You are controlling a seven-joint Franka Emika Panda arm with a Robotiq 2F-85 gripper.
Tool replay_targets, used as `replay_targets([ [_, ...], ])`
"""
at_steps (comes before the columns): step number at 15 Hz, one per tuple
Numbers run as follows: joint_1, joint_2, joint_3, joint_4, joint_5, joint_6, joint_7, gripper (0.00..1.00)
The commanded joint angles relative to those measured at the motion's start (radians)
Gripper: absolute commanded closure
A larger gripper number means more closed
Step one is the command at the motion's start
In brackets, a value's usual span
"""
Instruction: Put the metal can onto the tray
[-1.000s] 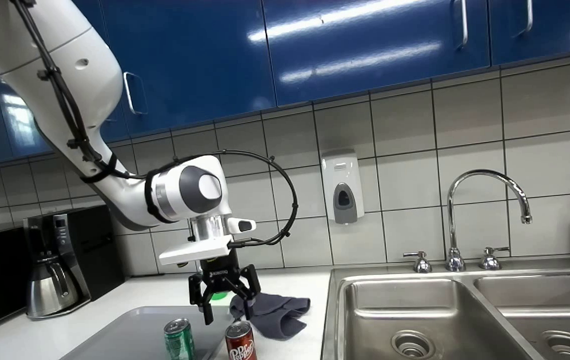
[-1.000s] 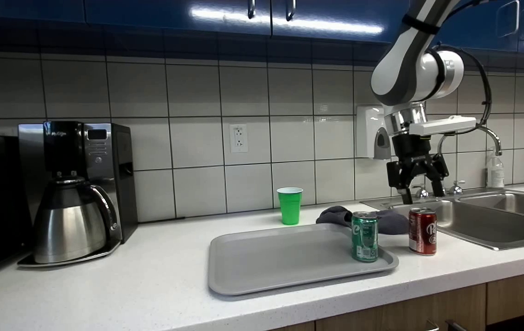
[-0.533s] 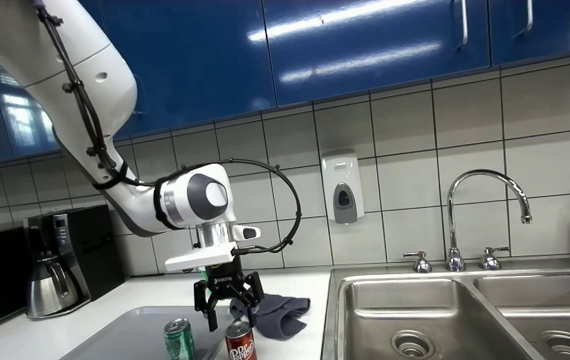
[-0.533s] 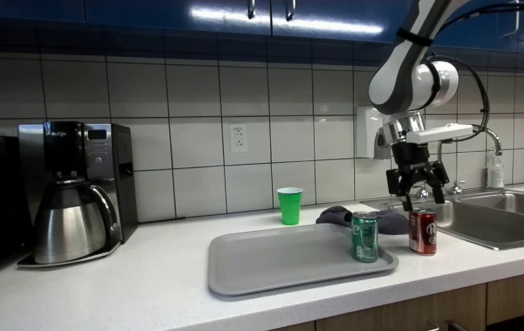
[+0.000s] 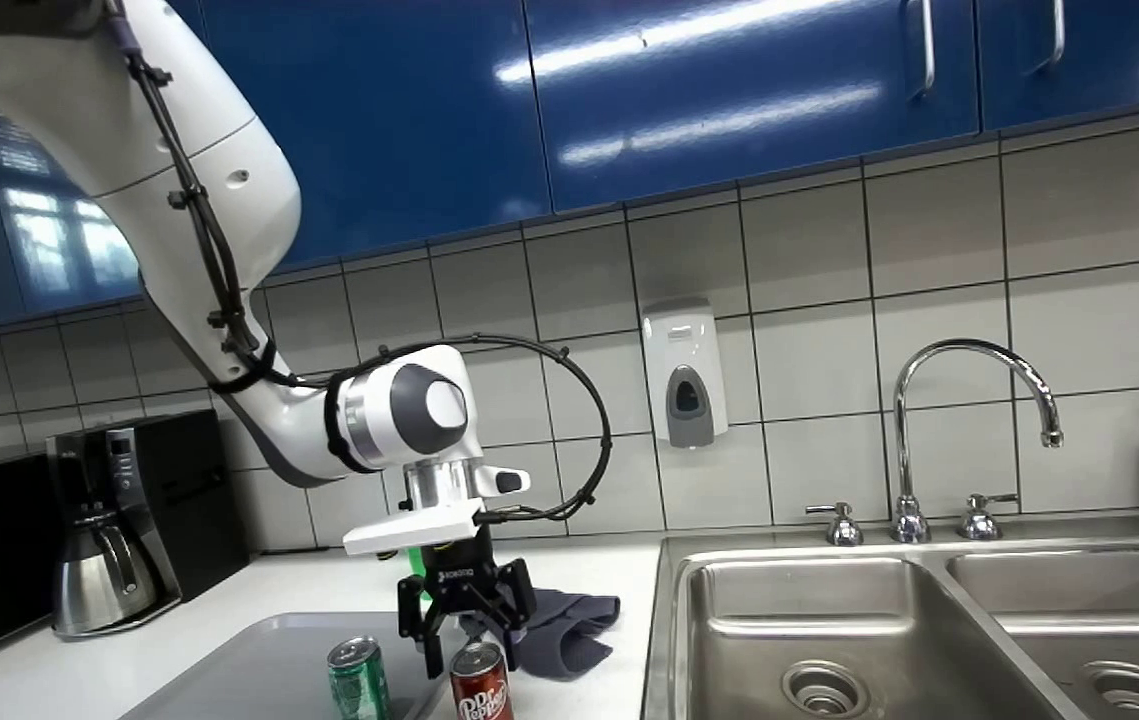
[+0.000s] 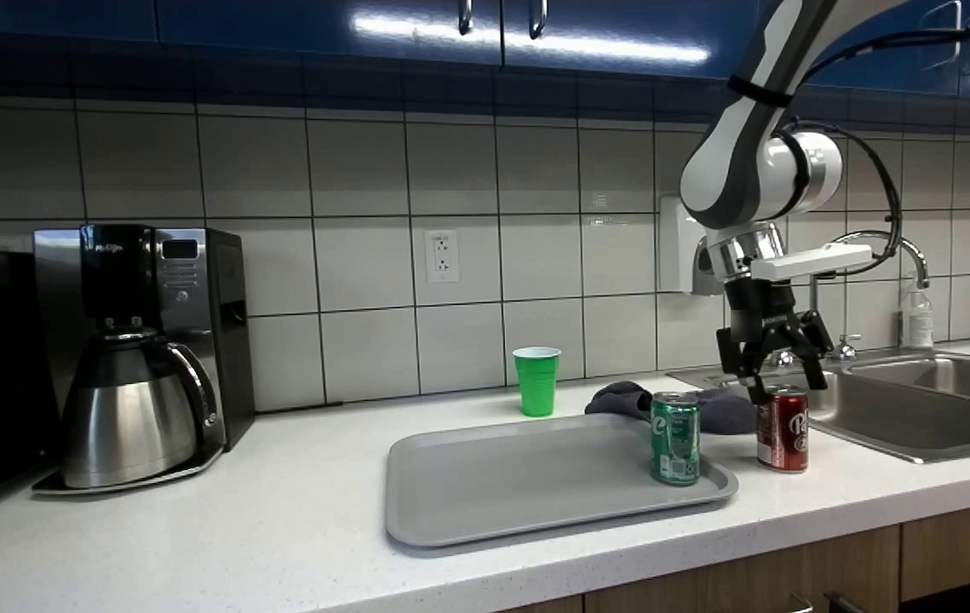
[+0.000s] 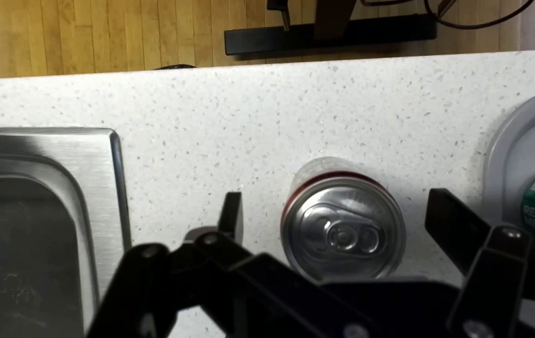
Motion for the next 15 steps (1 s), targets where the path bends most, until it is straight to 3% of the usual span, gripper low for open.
replay_targets([
  [1,-0.007,0.046,0.002,0.03,-0.034,0.015,0.026,0.0],
  [13,0.003,0.138,0.001,0.079,-0.039,0.017,0.026,0.0],
  [14,0.003,0.142,0.0,0.081,-0.037,0.017,0.025,0.23],
  [15,0.003,0.144,0.0,0.083,-0.036,0.016,0.023,0.26],
])
